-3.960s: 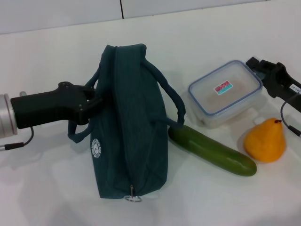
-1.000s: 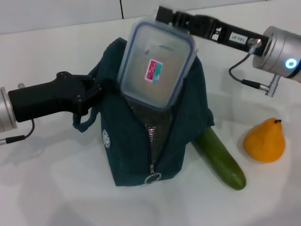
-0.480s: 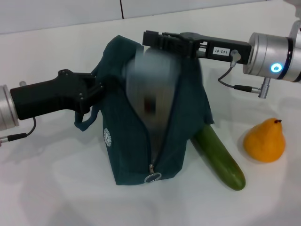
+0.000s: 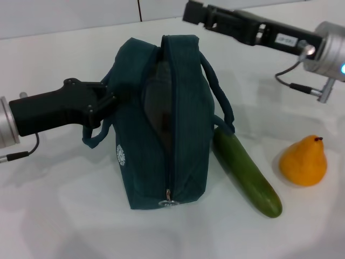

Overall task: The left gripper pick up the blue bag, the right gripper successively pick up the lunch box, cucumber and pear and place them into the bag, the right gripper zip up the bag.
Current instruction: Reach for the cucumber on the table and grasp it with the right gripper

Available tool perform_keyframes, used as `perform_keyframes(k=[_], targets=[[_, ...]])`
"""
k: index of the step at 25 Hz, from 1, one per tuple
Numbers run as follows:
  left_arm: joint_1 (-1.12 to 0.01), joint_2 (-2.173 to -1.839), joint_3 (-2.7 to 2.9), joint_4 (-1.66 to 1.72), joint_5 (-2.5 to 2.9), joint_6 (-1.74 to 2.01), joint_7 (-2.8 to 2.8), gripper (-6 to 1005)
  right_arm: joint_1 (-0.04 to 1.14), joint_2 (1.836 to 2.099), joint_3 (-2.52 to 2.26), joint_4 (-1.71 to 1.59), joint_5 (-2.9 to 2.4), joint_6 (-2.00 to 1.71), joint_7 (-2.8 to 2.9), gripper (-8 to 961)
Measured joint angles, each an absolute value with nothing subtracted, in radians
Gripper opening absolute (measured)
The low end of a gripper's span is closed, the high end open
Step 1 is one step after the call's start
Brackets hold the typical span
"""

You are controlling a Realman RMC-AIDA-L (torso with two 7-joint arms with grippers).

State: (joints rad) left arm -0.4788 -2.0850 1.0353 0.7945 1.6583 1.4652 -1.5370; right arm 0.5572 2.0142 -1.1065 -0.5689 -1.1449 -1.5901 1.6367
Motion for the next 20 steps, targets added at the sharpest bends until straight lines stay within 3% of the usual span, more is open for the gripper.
perform_keyframes(k=[4, 8, 12, 14, 20], targets=[[-0.475, -2.086, 1.036, 0.795, 1.658, 1.462, -1.537, 46, 0.513, 1.993, -1.073, -0.632, -1.151, -1.689, 1.61, 533], [-0.472, -2.086, 1.036, 0.789, 1.658, 1.462, -1.537, 46, 0.429, 1.935, -1.061, -0.73, -1.158, -1.808, 1.585, 601], [-0.47, -2.085, 1.035, 0.787, 1.659, 1.463, -1.537, 46, 0.393, 1.892, -1.05, -0.726, -1.252, -1.948, 1.579, 555], [-0.47, -2.085, 1.035, 0.784, 1.66, 1.462, -1.537, 46, 0.381, 1.89, -1.022, -0.719, -1.359, -2.006, 1.572, 540], [-0.473, -2.085, 1.04, 0.774, 1.661, 1.462, -1.529, 46, 0.343, 1.925, -0.978, -0.699, -1.609, -2.024, 1.538, 523]])
